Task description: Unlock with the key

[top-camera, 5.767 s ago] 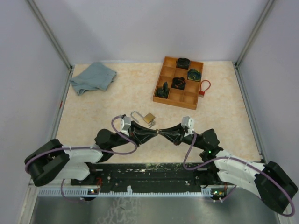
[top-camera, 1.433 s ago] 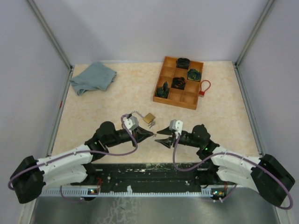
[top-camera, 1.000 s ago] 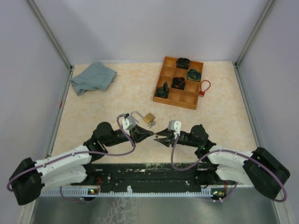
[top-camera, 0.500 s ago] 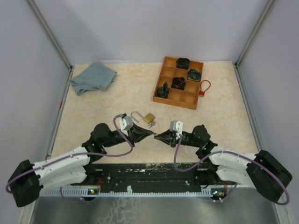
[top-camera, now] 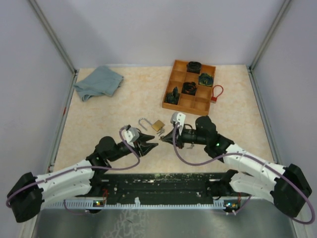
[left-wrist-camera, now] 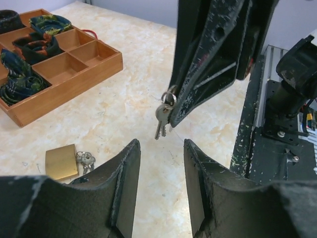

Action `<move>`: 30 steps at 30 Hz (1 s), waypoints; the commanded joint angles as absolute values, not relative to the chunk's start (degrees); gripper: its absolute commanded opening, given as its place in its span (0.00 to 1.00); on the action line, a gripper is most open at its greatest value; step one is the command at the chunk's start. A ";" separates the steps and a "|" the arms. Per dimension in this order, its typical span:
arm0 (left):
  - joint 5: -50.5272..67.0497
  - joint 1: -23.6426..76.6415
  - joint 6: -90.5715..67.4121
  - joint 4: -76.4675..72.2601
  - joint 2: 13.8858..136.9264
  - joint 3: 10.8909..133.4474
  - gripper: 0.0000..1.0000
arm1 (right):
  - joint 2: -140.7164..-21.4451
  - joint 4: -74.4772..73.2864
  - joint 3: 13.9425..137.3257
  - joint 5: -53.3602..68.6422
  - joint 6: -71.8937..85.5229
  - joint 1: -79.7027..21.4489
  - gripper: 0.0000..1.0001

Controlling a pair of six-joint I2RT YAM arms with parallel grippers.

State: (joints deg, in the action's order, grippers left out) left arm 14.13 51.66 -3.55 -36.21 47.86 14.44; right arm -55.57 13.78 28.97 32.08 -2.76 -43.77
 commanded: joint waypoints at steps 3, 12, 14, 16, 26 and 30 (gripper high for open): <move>19.97 51.76 -0.05 -45.22 51.36 12.78 0.47 | -58.77 -7.94 40.11 28.12 -6.07 -47.32 0.00; 29.65 51.22 5.69 -47.90 55.03 14.19 0.47 | -61.01 -20.40 46.91 25.58 -16.54 -51.27 0.00; 32.98 50.75 5.60 -48.09 55.86 14.93 0.47 | -61.55 -22.07 48.14 25.42 -18.24 -51.68 0.00; 34.84 50.68 5.41 -48.38 56.82 15.47 0.47 | -62.12 -23.42 49.26 25.30 -19.06 -51.86 0.00; 33.25 50.66 3.17 -50.19 59.82 16.70 0.46 | -63.83 -24.78 50.62 24.77 -21.33 -53.94 0.00; 33.32 50.67 3.14 -49.48 60.58 17.14 0.43 | -63.83 -24.69 50.63 24.82 -21.87 -54.28 0.00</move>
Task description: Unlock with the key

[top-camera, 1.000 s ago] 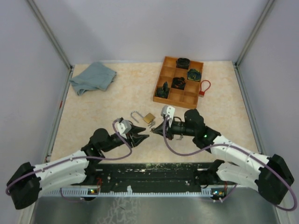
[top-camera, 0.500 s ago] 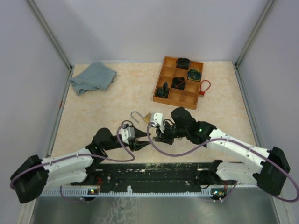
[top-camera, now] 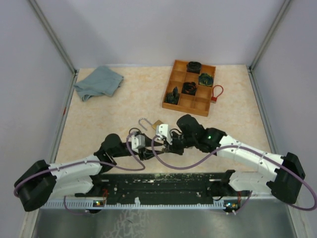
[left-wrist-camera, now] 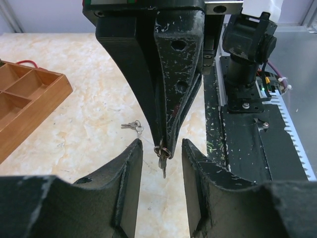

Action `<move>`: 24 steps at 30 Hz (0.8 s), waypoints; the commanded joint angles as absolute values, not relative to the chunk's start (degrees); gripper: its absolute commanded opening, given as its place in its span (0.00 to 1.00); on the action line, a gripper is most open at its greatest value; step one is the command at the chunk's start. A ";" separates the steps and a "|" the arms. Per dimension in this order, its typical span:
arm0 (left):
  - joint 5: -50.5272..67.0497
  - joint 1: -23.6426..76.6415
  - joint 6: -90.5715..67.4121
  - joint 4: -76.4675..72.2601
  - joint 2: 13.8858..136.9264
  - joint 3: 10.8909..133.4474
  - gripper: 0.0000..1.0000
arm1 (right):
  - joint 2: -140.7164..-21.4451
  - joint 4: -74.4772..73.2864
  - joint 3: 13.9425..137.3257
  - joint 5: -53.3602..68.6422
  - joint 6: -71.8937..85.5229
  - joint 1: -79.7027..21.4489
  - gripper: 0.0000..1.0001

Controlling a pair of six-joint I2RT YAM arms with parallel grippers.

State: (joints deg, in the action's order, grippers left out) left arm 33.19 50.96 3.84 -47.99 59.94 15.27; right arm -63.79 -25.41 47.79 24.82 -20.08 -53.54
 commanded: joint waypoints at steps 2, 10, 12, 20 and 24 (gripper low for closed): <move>34.32 50.71 2.90 -49.35 61.04 17.39 0.35 | -63.87 -24.56 50.69 24.63 -21.97 -54.34 0.00; 36.78 50.69 2.76 -46.58 62.09 18.09 0.13 | -63.82 -24.55 50.86 24.70 -22.92 -54.32 0.00; 37.39 50.68 2.93 -45.57 62.13 18.53 0.06 | -63.82 -24.52 50.86 24.60 -23.02 -54.32 0.00; 38.71 50.63 1.97 -43.12 61.84 19.18 0.00 | -62.80 -22.54 50.71 23.29 -22.01 -54.32 0.15; 30.50 49.76 -1.35 -47.51 57.06 15.57 0.00 | -60.23 -20.20 49.66 22.17 -19.33 -54.15 0.33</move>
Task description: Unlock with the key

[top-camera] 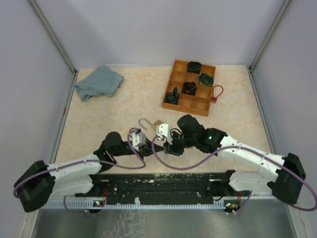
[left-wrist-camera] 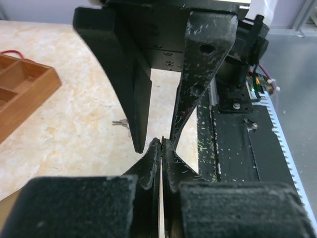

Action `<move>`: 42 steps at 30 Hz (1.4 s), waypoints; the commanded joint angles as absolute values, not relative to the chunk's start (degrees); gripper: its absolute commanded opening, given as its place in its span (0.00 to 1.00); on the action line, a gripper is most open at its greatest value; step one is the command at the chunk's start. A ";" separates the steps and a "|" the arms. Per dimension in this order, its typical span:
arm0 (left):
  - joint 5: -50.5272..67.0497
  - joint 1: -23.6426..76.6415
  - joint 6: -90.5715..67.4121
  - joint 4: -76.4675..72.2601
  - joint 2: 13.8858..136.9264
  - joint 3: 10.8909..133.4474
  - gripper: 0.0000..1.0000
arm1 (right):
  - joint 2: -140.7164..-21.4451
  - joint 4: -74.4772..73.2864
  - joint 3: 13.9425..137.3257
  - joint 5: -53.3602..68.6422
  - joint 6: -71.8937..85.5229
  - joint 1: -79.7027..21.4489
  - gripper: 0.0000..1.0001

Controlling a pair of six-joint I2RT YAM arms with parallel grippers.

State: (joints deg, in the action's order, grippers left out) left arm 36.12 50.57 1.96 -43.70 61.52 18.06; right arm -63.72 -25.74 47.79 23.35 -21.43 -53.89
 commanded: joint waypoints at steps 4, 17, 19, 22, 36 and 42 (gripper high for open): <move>23.53 47.95 -6.85 -53.95 52.18 11.04 0.00 | -54.56 -11.71 44.64 23.73 -16.18 -52.38 0.37; 17.94 47.02 -21.40 -75.97 52.58 4.98 0.00 | -44.65 32.62 22.83 28.02 -2.38 -48.05 0.35; 19.08 47.00 -22.47 -77.78 53.69 5.44 0.00 | -45.44 36.97 20.88 27.96 -2.11 -47.99 0.35; 20.70 47.02 -23.91 -79.37 54.84 5.89 0.00 | -46.90 39.90 19.99 29.28 -2.45 -48.02 0.34; 23.69 46.98 -26.63 -83.83 58.51 6.88 0.00 | -52.02 46.84 20.70 35.30 -0.66 -48.00 0.28; 24.84 47.09 -26.81 -84.07 59.44 7.27 0.00 | -52.01 46.34 21.25 35.18 0.00 -47.99 0.19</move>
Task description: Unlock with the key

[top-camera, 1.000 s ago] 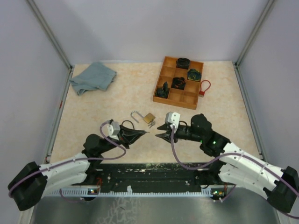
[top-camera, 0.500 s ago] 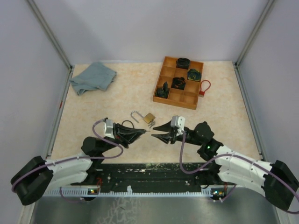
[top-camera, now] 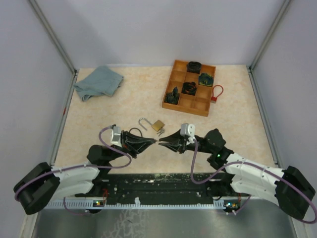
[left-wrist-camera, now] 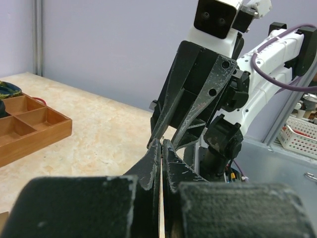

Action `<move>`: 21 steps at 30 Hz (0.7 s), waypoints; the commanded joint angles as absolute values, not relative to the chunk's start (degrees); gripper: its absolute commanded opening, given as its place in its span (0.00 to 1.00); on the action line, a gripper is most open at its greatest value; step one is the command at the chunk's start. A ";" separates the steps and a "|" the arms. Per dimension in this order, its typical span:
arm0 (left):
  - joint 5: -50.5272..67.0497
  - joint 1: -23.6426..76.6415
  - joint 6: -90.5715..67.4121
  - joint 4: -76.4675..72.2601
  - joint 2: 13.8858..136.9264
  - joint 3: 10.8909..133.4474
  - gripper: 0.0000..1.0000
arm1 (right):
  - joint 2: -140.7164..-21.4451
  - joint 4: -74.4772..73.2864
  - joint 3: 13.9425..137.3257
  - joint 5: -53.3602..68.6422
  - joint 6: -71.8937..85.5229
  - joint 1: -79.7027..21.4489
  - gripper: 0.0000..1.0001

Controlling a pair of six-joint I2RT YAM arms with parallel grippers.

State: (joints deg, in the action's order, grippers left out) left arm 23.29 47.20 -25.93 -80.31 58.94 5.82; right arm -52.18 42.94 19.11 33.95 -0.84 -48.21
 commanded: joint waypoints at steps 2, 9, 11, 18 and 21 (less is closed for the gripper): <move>25.02 47.03 -26.81 -84.16 59.78 7.29 0.00 | -52.05 45.96 21.62 35.16 0.16 -48.03 0.14; 26.02 47.09 -24.35 -83.44 60.55 7.34 0.00 | -51.39 40.34 24.13 34.34 1.94 -48.04 0.00; 25.93 47.05 -21.19 -80.93 60.43 7.43 0.10 | -50.48 35.26 26.31 31.62 4.48 -47.99 0.00; 22.00 47.12 -8.38 -69.00 56.45 8.18 0.52 | -50.67 7.18 38.29 23.60 11.08 -48.01 0.00; 19.93 47.99 -2.02 -62.28 54.95 10.07 0.55 | -53.85 -3.53 45.00 19.60 15.60 -48.03 0.00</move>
